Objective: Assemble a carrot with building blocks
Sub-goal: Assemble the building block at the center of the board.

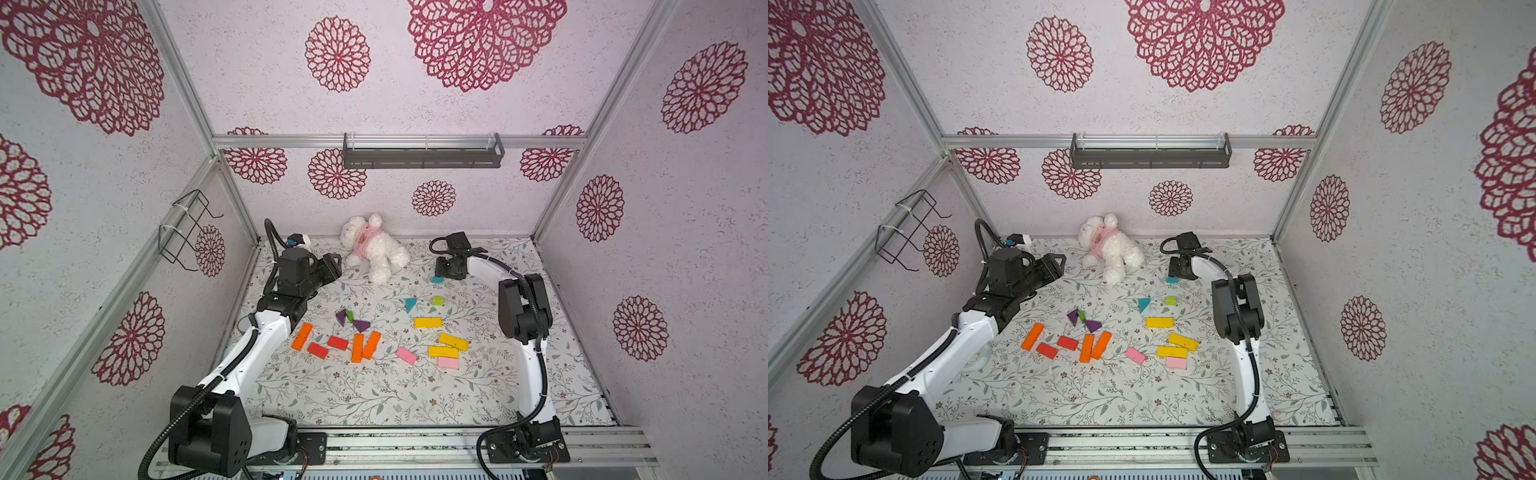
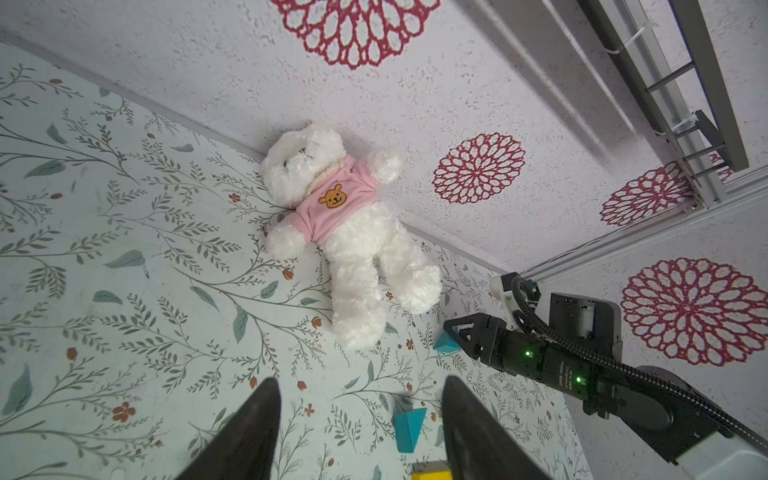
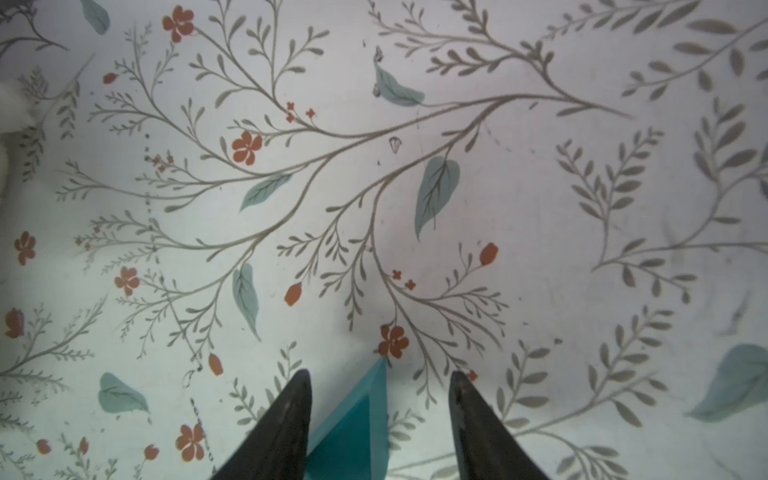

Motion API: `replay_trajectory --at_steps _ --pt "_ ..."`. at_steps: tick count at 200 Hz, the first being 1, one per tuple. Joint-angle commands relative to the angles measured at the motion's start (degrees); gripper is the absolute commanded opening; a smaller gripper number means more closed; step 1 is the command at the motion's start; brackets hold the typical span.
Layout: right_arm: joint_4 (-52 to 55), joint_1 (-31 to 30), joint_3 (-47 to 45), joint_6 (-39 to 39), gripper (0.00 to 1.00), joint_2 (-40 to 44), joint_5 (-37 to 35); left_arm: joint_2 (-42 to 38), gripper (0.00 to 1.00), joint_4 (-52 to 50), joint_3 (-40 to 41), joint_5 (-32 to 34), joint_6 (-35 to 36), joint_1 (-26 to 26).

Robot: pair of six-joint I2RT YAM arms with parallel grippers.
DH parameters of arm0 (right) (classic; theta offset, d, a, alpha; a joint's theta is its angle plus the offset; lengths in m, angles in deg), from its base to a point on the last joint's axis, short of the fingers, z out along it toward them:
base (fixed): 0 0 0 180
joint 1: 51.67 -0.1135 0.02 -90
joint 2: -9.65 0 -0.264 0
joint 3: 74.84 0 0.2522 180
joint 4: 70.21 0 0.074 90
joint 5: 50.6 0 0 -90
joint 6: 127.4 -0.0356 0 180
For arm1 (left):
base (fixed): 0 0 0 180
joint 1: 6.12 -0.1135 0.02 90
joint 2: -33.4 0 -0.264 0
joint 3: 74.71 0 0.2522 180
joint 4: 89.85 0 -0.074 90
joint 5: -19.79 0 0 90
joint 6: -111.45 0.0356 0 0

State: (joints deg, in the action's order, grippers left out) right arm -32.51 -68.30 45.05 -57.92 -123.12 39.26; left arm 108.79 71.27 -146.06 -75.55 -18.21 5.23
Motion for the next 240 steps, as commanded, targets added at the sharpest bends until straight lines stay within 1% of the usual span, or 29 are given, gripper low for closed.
replay_trajectory --at_steps 1,31,57,83,114,166,240 --pt "2.1 -0.8 0.0 0.0 0.53 2.6 -1.9 -0.3 0.64 0.5 -0.7 0.1 -0.2 0.4" --pt "3.2 -1.9 0.4 -1.0 0.49 1.8 -2.3 -0.5 0.64 0.4 -0.6 0.0 -0.2 0.4" --pt "3.6 -2.5 0.7 -1.8 0.35 1.3 -2.2 -0.7 0.64 0.5 -0.6 -0.1 -0.4 0.4" --pt "3.8 -3.1 -0.6 -1.9 0.34 2.4 -3.2 -1.0 0.64 0.6 -0.6 -0.4 -0.6 0.5" --pt "3.2 -3.1 -3.3 -1.6 0.26 3.9 -5.4 -1.3 0.64 0.7 -0.5 -0.3 -0.8 0.5" --pt "1.0 -1.7 -8.4 -1.5 0.22 6.9 -6.4 -1.5 0.64 0.7 -0.5 -0.4 -0.8 0.6" --pt "-0.7 0.9 -15.6 1.0 0.22 11.1 -7.6 -1.6 0.64 0.7 -0.4 0.0 -0.5 0.9"
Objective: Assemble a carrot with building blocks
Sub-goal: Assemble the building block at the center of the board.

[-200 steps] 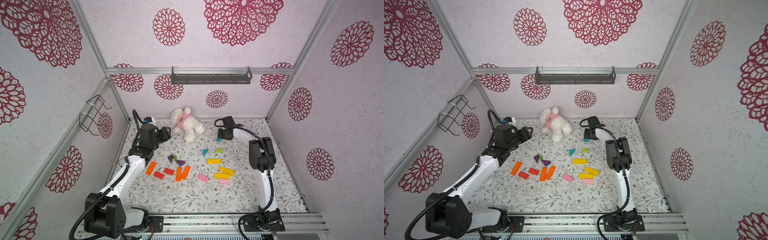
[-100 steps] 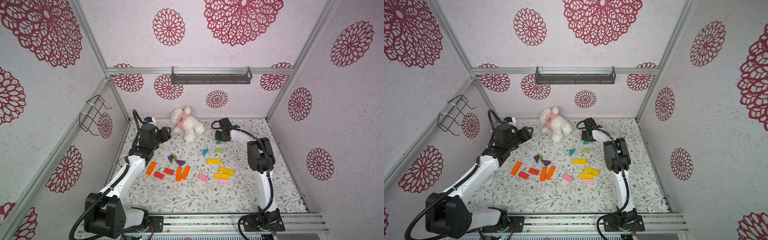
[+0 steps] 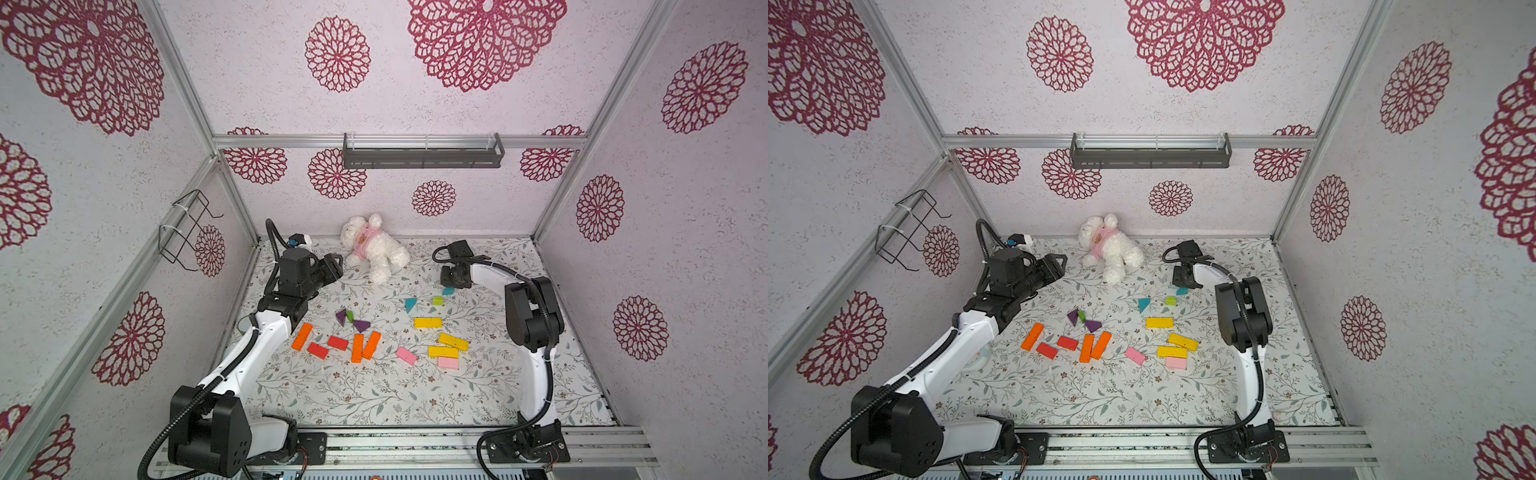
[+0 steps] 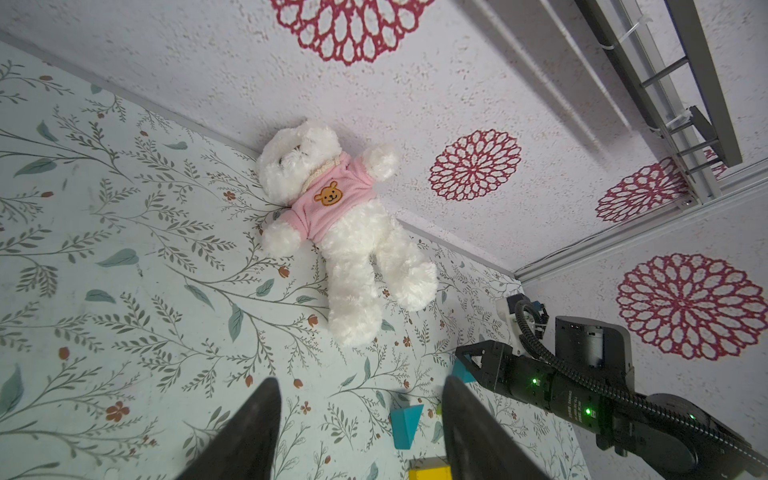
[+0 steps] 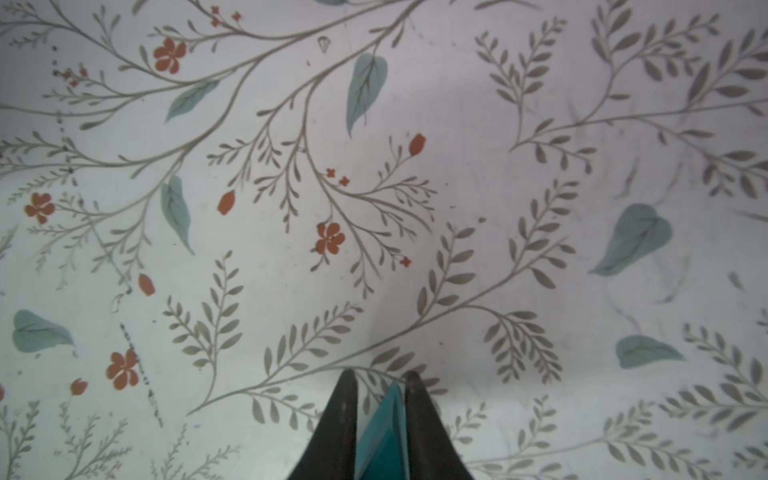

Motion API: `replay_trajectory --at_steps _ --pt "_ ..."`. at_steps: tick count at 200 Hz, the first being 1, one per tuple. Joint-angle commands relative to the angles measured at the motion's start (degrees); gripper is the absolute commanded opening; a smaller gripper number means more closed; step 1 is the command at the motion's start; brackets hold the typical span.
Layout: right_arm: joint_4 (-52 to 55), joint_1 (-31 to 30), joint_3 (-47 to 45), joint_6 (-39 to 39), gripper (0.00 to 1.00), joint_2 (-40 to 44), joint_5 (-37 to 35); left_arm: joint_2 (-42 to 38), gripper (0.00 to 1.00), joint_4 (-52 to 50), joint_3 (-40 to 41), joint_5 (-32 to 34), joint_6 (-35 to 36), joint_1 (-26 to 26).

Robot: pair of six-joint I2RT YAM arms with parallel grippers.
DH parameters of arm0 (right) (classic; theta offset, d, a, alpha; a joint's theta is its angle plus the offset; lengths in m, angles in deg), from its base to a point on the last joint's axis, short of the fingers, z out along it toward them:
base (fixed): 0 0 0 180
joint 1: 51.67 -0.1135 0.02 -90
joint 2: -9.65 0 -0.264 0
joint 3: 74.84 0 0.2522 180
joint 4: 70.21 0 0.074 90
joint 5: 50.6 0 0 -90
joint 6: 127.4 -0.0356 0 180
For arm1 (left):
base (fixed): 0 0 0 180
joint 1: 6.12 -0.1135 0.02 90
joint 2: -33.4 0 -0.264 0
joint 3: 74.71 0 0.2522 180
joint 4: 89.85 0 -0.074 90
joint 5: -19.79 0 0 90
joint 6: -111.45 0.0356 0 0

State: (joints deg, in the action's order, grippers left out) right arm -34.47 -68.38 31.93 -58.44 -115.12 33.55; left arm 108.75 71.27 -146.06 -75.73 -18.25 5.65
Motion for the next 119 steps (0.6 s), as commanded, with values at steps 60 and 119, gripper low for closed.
replay_trajectory --at_steps 60,119 --pt "-2.5 0.9 -10.2 -0.5 0.22 6.7 0.5 -1.2 0.64 0.6 -0.5 0.3 -0.4 0.8" --pt "-4.6 0.8 -14.0 -5.9 0.32 9.1 0.3 -1.0 0.64 0.6 -0.5 0.3 -0.5 1.3"
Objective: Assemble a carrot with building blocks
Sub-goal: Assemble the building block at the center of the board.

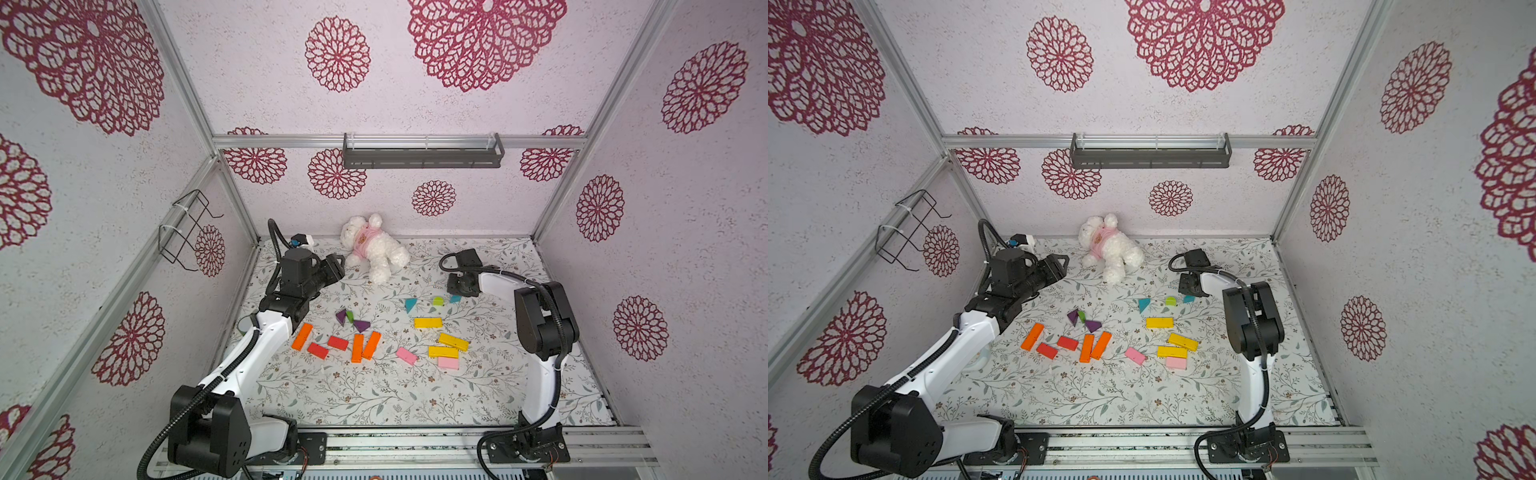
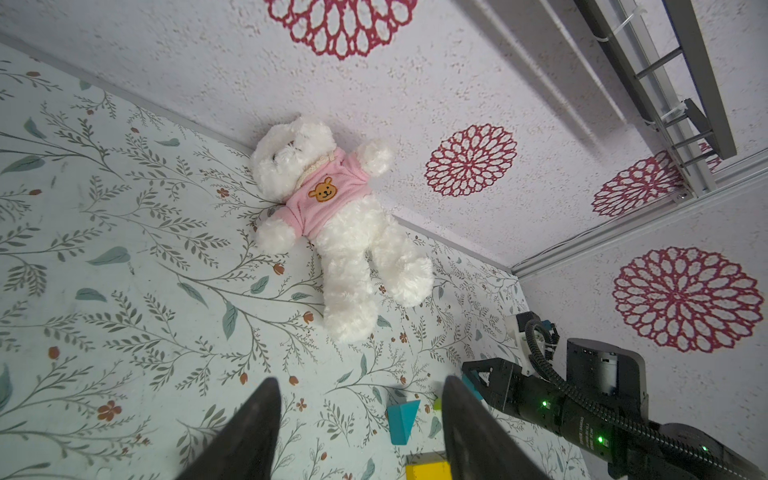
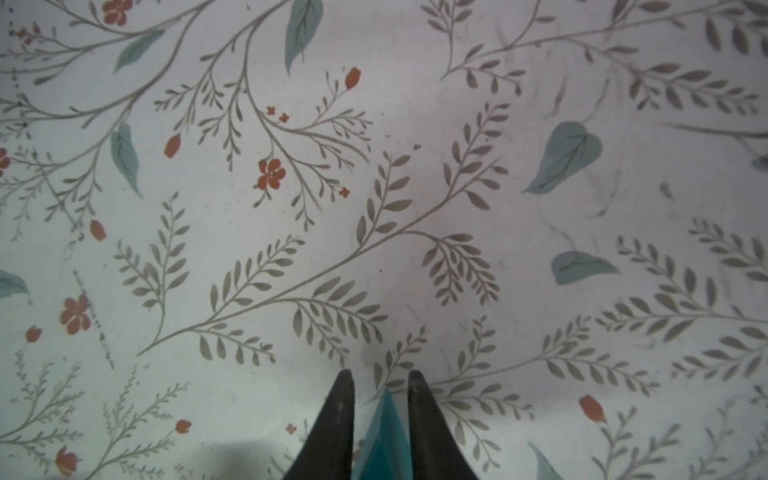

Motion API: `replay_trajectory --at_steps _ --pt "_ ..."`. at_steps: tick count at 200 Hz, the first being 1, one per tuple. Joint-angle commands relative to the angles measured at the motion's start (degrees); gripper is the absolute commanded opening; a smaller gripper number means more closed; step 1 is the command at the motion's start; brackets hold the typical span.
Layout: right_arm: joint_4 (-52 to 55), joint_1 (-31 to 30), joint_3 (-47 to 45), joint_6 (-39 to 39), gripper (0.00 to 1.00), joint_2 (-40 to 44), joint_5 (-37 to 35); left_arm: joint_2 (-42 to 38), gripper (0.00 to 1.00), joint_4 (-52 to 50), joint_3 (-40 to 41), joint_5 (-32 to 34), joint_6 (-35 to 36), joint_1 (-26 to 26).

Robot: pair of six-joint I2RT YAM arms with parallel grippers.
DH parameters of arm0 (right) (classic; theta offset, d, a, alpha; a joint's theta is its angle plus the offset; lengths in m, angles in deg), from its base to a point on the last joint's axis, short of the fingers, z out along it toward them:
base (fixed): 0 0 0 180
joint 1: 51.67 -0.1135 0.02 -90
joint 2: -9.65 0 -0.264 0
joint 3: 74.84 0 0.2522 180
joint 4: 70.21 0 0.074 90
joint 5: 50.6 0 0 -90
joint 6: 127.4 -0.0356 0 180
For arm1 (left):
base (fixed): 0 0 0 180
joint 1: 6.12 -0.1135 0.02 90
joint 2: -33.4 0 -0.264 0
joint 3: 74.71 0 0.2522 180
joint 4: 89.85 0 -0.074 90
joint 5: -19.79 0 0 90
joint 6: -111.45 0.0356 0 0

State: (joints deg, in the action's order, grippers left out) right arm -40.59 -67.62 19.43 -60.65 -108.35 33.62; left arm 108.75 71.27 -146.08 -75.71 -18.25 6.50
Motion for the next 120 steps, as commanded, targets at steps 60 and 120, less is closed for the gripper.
replay_trajectory --at_steps 60,120 --pt "-0.5 0.3 -4.2 -8.4 0.51 5.8 2.7 -1.8 0.64 0.5 -0.5 0.2 -0.5 0.7" --pt "-1.3 0.6 -7.1 -9.7 0.47 8.7 6.2 -2.8 0.63 0.5 -0.5 0.3 -0.4 1.1"
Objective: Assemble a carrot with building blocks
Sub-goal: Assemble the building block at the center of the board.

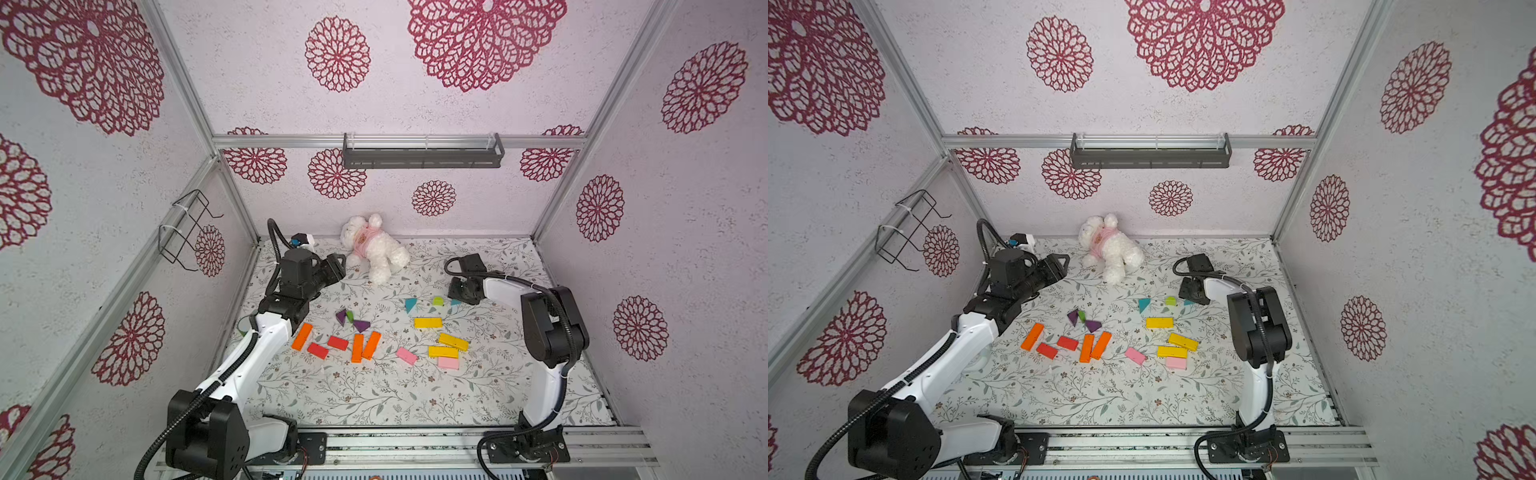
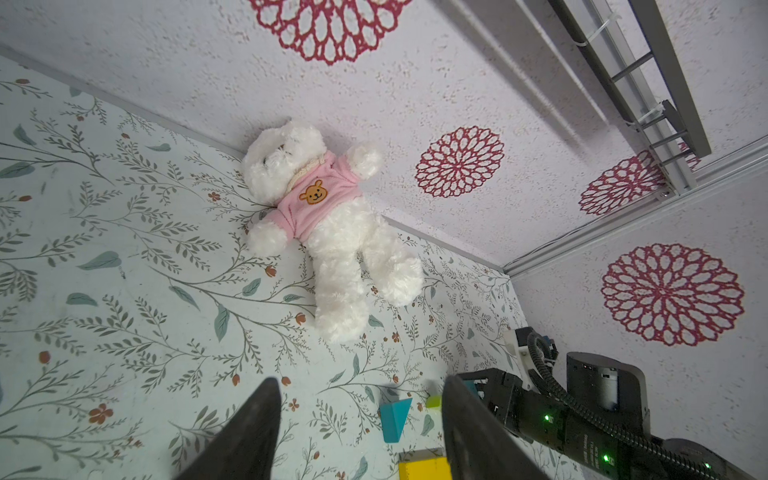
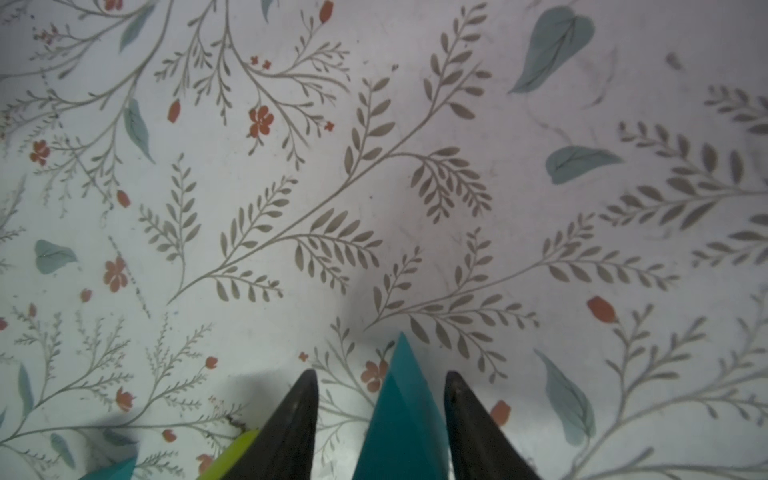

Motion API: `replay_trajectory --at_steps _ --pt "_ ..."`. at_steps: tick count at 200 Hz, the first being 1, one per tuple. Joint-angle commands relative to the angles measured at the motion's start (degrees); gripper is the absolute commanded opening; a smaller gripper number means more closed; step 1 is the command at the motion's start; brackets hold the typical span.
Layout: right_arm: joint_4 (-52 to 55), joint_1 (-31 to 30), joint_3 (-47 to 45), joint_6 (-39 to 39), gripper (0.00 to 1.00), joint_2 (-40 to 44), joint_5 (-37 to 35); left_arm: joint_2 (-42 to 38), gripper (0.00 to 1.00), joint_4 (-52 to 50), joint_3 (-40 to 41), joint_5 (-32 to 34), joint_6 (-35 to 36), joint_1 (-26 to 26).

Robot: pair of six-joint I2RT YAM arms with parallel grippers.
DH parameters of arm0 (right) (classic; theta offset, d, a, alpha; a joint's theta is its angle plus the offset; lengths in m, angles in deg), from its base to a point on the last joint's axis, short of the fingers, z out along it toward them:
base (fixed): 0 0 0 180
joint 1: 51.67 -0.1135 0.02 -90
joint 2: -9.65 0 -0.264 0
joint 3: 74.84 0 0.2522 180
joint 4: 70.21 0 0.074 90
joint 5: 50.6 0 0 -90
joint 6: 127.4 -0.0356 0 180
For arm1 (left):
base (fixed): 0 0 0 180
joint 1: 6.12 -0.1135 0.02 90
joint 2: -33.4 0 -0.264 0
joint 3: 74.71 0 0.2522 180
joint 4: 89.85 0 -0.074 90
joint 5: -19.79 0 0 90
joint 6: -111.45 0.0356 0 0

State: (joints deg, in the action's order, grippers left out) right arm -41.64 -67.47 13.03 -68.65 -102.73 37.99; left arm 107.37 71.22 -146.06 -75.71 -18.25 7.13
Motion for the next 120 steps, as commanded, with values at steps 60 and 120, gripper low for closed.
replay_trajectory --at_steps 60,120 --pt "-0.8 0.4 -2.9 -1.9 0.42 4.5 1.5 -1.8 0.64 0.4 -0.5 0.2 -0.4 0.8" --pt "-1.4 0.0 -3.5 -2.4 0.38 4.5 1.8 -1.9 0.64 0.3 -0.5 0.5 -0.3 1.0"
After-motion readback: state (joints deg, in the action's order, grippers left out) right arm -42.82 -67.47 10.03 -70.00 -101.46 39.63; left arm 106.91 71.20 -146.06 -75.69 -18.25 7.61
